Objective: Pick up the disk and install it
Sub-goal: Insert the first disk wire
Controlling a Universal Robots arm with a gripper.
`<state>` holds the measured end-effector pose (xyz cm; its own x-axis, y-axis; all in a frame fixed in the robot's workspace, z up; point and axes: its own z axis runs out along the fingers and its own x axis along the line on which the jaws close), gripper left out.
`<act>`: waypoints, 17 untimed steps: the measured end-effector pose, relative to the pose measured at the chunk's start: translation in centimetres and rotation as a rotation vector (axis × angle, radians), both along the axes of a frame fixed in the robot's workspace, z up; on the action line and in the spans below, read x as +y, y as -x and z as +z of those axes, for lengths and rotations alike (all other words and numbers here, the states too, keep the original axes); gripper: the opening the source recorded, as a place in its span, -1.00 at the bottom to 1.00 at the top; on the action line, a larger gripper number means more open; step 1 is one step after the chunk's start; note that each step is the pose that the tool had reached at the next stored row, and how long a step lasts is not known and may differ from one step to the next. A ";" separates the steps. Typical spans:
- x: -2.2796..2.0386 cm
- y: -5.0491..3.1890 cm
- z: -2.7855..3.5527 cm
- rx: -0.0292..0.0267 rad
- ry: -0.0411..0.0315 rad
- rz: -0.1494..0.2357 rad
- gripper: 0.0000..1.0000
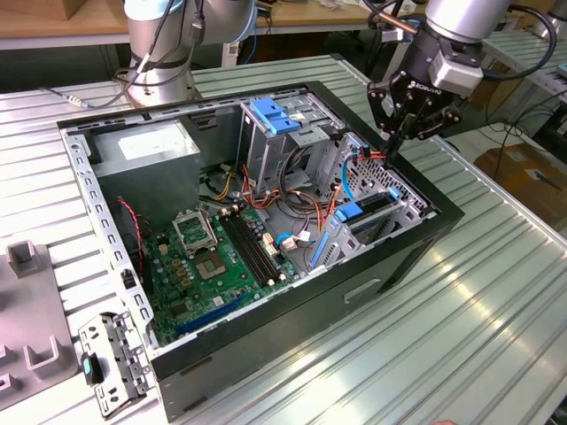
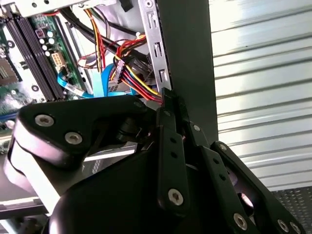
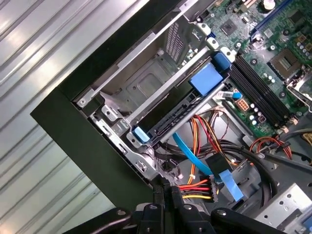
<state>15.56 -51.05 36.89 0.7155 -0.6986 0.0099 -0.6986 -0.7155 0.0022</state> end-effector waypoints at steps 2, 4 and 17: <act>0.00 0.00 -0.01 0.0000 0.0004 -0.039 -0.65; 0.00 0.00 -0.01 0.0000 0.0005 -0.064 -0.65; -0.02 0.27 -0.01 0.0000 0.0006 -0.200 -0.65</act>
